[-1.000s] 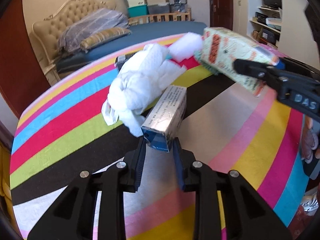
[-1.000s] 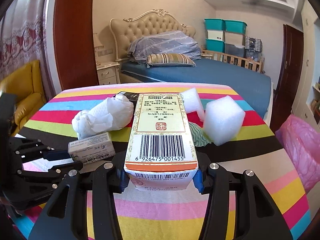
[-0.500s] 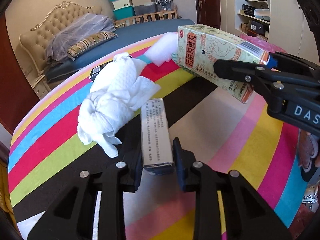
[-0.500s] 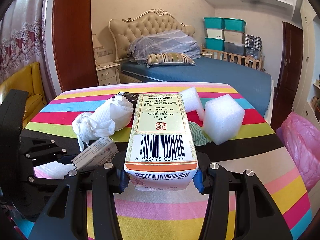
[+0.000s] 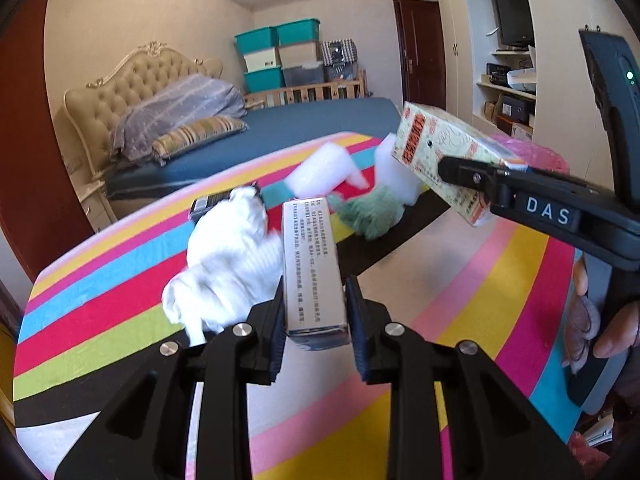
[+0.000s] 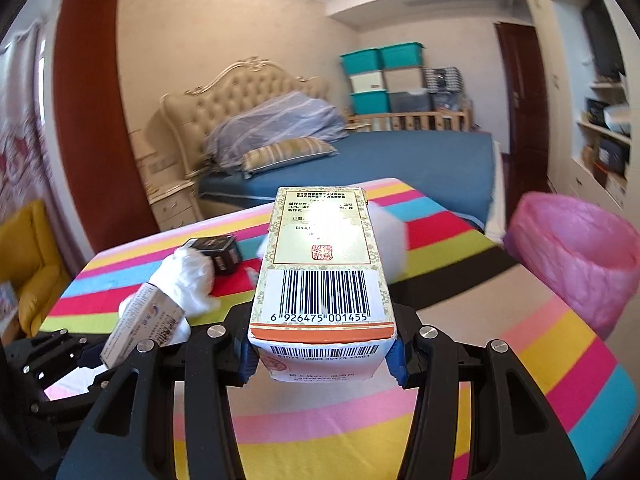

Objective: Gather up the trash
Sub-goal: 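Carry both boxes over the pink wastebasket with both grippers, then open both grippers to drop the boxes into the wastebasket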

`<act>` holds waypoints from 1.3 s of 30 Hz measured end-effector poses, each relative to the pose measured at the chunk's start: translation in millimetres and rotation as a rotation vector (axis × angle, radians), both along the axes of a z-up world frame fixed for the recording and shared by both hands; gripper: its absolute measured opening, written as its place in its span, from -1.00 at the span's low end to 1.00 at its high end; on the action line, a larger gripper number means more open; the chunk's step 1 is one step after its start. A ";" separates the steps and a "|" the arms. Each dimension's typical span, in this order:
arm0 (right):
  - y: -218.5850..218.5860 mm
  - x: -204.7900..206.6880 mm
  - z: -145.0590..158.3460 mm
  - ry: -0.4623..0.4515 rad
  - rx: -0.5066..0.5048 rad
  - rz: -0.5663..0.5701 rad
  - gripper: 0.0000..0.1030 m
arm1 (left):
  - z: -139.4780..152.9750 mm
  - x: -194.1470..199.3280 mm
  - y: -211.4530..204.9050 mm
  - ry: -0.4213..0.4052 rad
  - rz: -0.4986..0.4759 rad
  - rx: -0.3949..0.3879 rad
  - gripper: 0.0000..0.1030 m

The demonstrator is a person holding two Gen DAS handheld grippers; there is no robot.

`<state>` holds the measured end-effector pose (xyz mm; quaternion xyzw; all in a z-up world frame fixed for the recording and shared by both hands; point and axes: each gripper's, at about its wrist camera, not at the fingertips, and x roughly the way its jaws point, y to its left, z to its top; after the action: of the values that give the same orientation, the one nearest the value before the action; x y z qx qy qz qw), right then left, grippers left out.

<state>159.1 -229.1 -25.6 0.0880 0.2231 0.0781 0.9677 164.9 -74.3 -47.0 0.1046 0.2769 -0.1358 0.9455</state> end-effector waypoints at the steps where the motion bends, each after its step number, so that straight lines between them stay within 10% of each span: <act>1: -2.6 -0.1 -0.5 0.003 0.003 -0.005 -0.07 | 1.3 -0.8 -1.3 -0.007 0.000 -0.007 -0.48; 39: -271.5 -7.7 -3.4 0.095 -0.136 -0.286 -0.06 | 48.6 109.3 -305.1 0.175 -0.366 -0.096 -0.44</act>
<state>151.4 -500.6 -29.0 0.0566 0.2584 -0.0798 0.9611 274.2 -379.5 1.6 0.0958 0.3274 -0.3269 0.8814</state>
